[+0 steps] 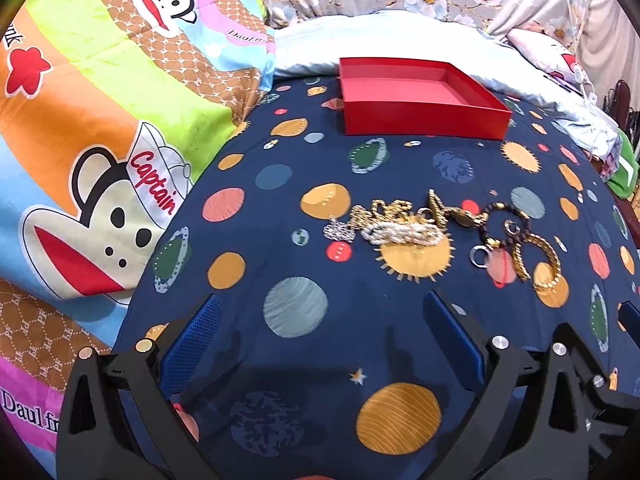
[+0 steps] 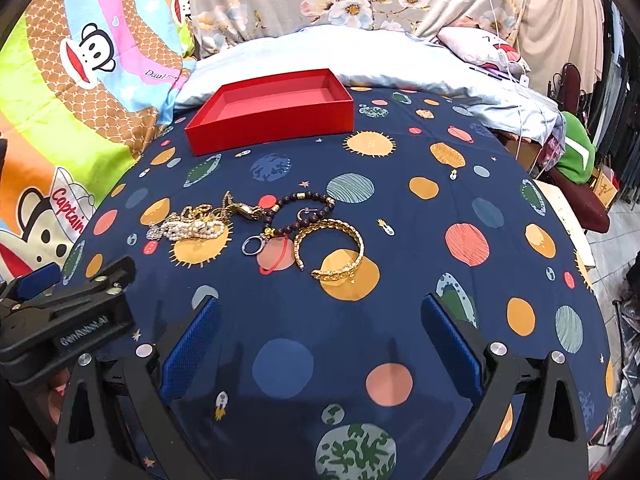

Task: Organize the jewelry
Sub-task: 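Grasp the pearl bracelet with the left gripper while the right gripper grasps the gold watch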

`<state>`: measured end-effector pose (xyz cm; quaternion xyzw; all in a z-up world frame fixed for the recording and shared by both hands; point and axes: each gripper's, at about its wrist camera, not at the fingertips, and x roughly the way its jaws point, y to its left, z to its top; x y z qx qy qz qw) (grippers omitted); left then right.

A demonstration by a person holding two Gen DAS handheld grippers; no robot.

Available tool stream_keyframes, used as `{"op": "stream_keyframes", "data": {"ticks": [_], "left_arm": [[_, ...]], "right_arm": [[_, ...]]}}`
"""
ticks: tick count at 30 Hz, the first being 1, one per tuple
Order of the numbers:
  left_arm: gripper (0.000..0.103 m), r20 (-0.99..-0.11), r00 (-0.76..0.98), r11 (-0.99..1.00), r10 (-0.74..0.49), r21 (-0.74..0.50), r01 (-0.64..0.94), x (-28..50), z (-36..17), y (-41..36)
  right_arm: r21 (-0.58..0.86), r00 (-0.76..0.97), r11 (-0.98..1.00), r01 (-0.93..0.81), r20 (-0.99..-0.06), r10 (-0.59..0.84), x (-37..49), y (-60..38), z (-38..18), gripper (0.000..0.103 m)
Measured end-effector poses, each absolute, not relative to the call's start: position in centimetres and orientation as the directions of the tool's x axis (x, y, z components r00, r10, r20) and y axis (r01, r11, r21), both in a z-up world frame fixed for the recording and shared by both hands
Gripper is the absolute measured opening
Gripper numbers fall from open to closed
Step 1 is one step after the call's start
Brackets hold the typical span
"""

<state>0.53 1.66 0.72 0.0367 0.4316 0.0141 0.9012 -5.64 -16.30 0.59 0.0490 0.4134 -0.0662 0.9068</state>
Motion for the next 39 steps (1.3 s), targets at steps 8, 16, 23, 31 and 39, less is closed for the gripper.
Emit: {"op": "stream_keyframes", "data": {"ticks": [8, 16, 23, 31, 39], "left_arm": [[0.098, -0.790, 0.608, 0.997, 0.076, 0.067, -0.037, 3.2, -0.2, 3.6], [0.098, -0.814, 0.580, 0.999, -0.042, -0.021, 0.042, 6.0, -1.6, 2.8], [0.092, -0.795, 0.587, 0.982, -0.154, -0.059, 0.177, 8.4, -2.1, 0.6], [0.056, -0.811, 0.520, 0.953, -0.269, -0.144, 0.268, 9.1, -3.0, -0.3], [0.047, -0.828, 0.463, 0.927, -0.315, -0.164, 0.337, 6.6, -3.4, -1.6]], "right_arm": [[0.050, 0.647, 0.985, 0.166, -0.759, -0.071, -3.2, -17.7, 0.1, 0.097], [0.075, 0.633, 0.982, 0.173, -0.773, -0.052, -0.5, -18.8, -0.7, 0.094], [0.091, 0.617, 0.976, 0.198, -0.785, -0.052, 0.2, -20.0, -1.3, 0.094], [0.099, 0.617, 0.974, 0.204, -0.786, -0.049, 0.4, -20.2, -1.5, 0.094], [0.099, 0.615, 0.973, 0.208, -0.787, -0.051, 0.2, -20.2, -1.4, 0.094]]}}
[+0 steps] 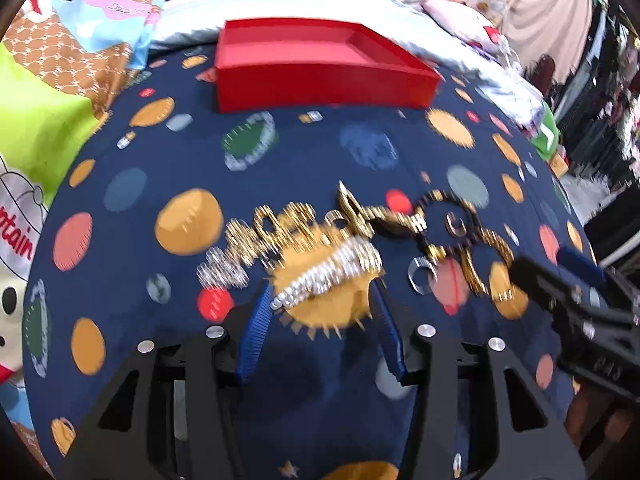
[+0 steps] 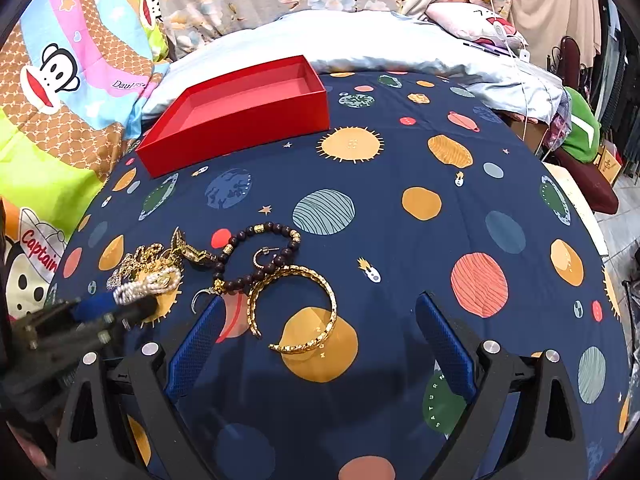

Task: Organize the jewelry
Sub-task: 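Grasp the pearl bracelet with the left gripper while the right gripper grasps the gold watch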

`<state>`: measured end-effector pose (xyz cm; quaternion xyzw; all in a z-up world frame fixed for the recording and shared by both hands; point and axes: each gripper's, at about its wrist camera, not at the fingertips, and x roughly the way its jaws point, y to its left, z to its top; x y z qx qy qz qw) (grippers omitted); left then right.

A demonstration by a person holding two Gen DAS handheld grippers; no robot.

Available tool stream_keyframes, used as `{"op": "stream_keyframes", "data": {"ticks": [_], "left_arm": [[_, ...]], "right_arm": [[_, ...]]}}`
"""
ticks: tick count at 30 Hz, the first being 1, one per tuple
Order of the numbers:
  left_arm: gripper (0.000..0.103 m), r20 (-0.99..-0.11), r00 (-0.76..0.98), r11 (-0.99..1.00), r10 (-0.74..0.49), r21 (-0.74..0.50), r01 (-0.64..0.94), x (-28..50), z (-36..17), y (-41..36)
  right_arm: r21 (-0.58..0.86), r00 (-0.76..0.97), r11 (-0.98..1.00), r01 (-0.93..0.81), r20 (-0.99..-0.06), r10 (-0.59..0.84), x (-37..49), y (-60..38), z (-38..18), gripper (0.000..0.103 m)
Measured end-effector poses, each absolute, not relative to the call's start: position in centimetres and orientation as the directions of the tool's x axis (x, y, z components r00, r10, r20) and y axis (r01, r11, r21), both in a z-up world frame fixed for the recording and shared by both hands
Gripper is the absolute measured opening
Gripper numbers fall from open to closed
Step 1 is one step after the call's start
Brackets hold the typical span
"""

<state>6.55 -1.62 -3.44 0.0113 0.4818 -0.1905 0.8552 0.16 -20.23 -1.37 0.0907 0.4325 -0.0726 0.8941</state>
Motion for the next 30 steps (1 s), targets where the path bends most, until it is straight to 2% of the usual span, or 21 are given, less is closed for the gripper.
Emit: {"op": "stream_keyframes", "data": {"ticks": [5, 12, 13, 17, 19, 30], "left_arm": [[0.047, -0.824, 0.454, 0.923, -0.340, -0.198, 0.331, 5.9, -3.1, -1.4], [0.046, -0.825, 0.469, 0.930, -0.316, -0.173, 0.323, 7.1, -3.4, -1.9], [0.044, -0.824, 0.467, 0.927, -0.321, -0.173, 0.332, 7.1, -3.4, -2.1], [0.018, -0.822, 0.451, 0.914, -0.349, -0.192, 0.358, 6.8, -3.4, -2.7], [0.012, -0.820, 0.441, 0.908, -0.365, -0.208, 0.365, 6.8, -3.4, -2.8], [0.012, -0.783, 0.496, 0.914, -0.376, -0.224, 0.338, 5.4, -0.8, -1.0]], "right_arm": [[0.102, 0.619, 0.972, 0.211, -0.783, -0.052, -0.2, -20.2, -1.2, 0.094], [0.101, 0.618, 0.972, 0.211, -0.785, -0.052, -0.3, -20.3, -1.3, 0.094], [0.101, 0.617, 0.972, 0.212, -0.785, -0.053, -0.3, -20.3, -1.3, 0.094], [0.102, 0.610, 0.971, 0.216, -0.790, -0.053, -0.1, -20.5, -1.5, 0.094], [0.100, 0.608, 0.971, 0.216, -0.792, -0.054, 0.0, -20.5, -1.5, 0.094], [0.141, 0.605, 0.975, 0.174, -0.796, 0.007, 1.1, -19.9, -1.5, 0.079]]}}
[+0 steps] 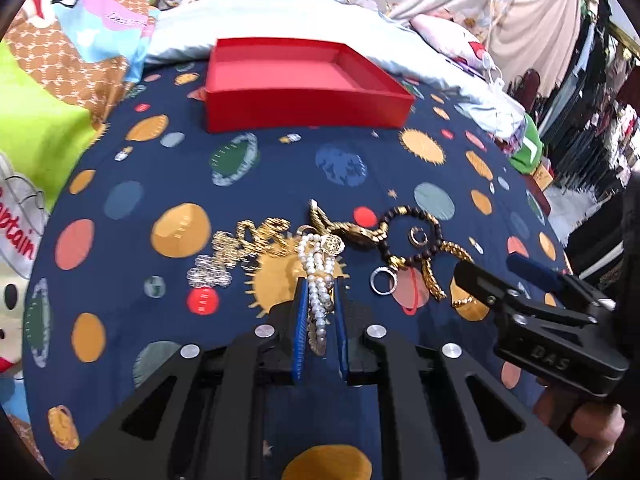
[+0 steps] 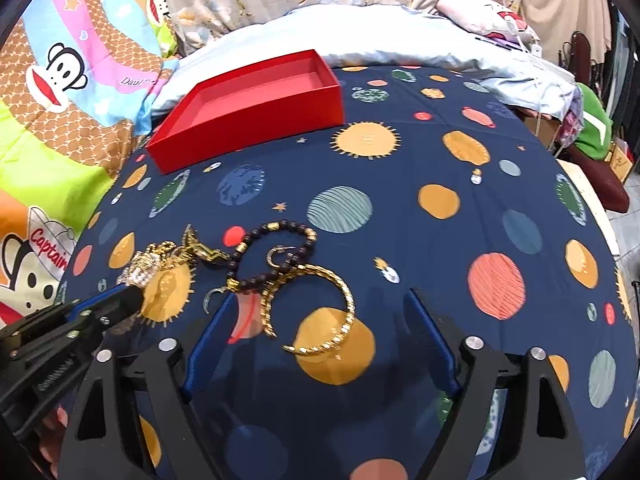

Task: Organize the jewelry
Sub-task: 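Grasp the pearl bracelet with the left gripper while the right gripper grasps the gold watch, then carry the pearl bracelet and gold watch in both grippers to the red tray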

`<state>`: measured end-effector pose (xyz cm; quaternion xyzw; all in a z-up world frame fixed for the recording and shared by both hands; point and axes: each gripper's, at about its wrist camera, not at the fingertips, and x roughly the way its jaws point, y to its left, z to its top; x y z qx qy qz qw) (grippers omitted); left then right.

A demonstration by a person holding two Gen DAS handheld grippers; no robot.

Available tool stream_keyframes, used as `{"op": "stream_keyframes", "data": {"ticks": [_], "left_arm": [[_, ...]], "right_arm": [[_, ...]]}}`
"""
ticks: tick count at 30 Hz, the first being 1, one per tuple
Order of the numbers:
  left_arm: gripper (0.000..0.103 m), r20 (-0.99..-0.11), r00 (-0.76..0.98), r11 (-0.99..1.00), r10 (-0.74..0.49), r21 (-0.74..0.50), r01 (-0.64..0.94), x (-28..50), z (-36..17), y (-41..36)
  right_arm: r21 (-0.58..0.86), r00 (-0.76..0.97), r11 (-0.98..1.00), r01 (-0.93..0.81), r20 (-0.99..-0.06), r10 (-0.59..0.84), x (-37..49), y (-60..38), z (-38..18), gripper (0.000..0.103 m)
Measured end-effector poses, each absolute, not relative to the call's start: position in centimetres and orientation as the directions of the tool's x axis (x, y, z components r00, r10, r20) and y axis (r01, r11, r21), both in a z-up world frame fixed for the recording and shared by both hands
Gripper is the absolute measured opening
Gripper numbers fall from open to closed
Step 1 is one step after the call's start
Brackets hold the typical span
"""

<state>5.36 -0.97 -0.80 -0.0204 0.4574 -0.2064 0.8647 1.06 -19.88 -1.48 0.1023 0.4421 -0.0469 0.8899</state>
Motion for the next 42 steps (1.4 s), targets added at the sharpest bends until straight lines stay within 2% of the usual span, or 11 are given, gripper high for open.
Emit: {"op": "stream_keyframes", "data": {"ticks": [6, 14, 23, 25, 28, 33, 42], "left_arm": [[0.012, -0.784, 0.536, 0.943, -0.312, -0.190, 0.272, 5.7, 0.1, 1.1], [0.012, -0.792, 0.552, 0.962, -0.262, -0.167, 0.217, 6.5, -0.2, 3.0], [0.012, -0.799, 0.548, 0.968, -0.246, -0.176, 0.179, 7.2, -0.7, 4.6], [0.012, -0.801, 0.547, 0.969, -0.244, -0.176, 0.174, 7.2, -0.8, 4.8], [0.012, -0.802, 0.546, 0.969, -0.244, -0.177, 0.174, 7.3, -0.9, 4.8], [0.012, -0.802, 0.542, 0.967, -0.252, -0.182, 0.180, 7.2, -0.9, 4.7], [0.012, -0.783, 0.562, 0.962, -0.267, -0.181, 0.204, 6.3, 0.5, 3.8]], "right_arm": [[0.158, 0.614, 0.979, 0.129, -0.788, 0.047, 2.5, -18.6, -1.0, 0.071], [0.142, 0.590, 0.990, -0.024, -0.797, 0.129, 5.1, -14.7, -1.8, 0.062], [0.124, 0.549, 0.987, -0.104, -0.820, 0.161, 7.6, -12.9, -3.2, 0.044], [0.141, 0.536, 0.984, -0.110, -0.825, 0.178, 7.8, -13.0, -3.3, 0.026], [0.150, 0.523, 0.983, -0.109, -0.832, 0.185, 7.9, -13.1, -3.5, 0.014], [0.205, 0.518, 0.973, -0.103, -0.824, 0.228, 7.1, -13.8, -3.2, 0.009], [0.262, 0.539, 0.962, -0.083, -0.800, 0.264, 4.3, -15.4, -1.5, 0.009]]}}
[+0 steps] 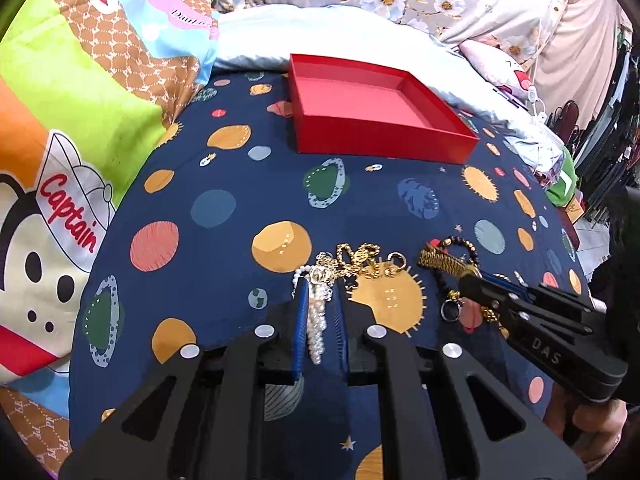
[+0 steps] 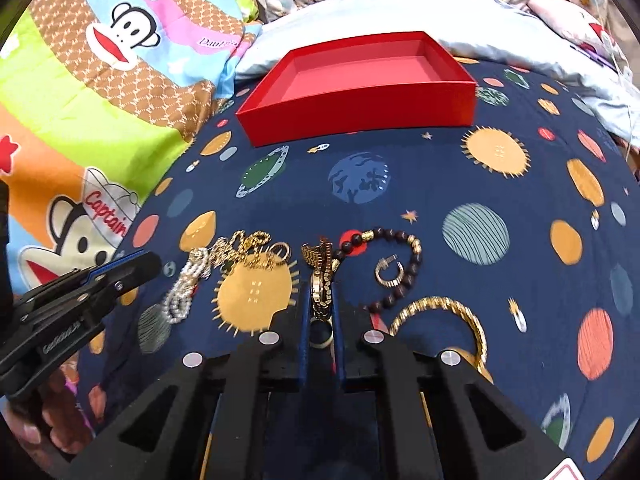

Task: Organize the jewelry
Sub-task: 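Carry the pearl bracelet and gold watch in both grippers to the red tray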

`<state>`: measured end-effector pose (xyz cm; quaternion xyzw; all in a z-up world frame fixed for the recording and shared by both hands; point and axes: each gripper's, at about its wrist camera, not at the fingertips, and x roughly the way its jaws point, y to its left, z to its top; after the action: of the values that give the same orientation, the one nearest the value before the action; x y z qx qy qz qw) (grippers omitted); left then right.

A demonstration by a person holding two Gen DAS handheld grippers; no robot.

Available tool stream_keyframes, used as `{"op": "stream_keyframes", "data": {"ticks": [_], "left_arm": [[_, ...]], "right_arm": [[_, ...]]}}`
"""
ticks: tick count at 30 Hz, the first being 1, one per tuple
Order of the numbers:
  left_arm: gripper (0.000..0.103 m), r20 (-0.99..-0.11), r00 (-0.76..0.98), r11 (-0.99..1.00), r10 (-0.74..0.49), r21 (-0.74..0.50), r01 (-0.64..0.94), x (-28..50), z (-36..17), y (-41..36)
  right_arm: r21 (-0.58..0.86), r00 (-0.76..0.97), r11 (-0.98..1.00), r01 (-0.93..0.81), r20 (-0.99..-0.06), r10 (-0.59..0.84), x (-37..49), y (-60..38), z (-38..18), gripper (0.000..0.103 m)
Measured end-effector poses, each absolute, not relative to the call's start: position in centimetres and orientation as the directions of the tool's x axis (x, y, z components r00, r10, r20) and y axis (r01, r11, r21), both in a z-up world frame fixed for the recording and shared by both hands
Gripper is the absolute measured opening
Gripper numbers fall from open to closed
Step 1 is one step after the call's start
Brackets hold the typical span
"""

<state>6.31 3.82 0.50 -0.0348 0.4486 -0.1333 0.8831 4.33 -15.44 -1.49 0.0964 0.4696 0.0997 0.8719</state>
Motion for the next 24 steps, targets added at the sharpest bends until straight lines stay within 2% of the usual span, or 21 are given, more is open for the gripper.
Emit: {"op": "stream_keyframes", "data": {"ticks": [11, 12, 15, 16, 24], "left_arm": [[0.013, -0.804, 0.534, 0.961, -0.262, -0.169, 0.218, 5.2, -0.2, 3.0], [0.016, -0.810, 0.529, 0.964, -0.253, -0.163, 0.211, 5.2, -0.6, 3.0], [0.046, -0.826, 0.525, 0.976, -0.207, -0.136, 0.171, 4.9, -1.9, 3.5], [0.049, -0.826, 0.527, 0.978, -0.198, -0.130, 0.164, 4.9, -2.1, 3.6], [0.047, -0.832, 0.520, 0.979, -0.192, -0.126, 0.160, 6.5, -3.5, 3.3]], "right_arm": [[0.298, 0.586, 0.953, -0.064, -0.762, 0.277, 1.4, -17.3, 1.2, 0.009], [0.300, 0.583, 0.952, -0.063, -0.763, 0.279, 1.3, -17.3, 1.0, 0.009], [0.310, 0.574, 0.948, -0.065, -0.766, 0.290, 0.9, -17.3, 0.8, 0.009], [0.313, 0.571, 0.947, -0.068, -0.766, 0.294, 0.8, -17.2, 0.7, 0.009], [0.325, 0.571, 0.943, -0.077, -0.761, 0.309, 0.8, -16.7, 0.9, 0.009]]}}
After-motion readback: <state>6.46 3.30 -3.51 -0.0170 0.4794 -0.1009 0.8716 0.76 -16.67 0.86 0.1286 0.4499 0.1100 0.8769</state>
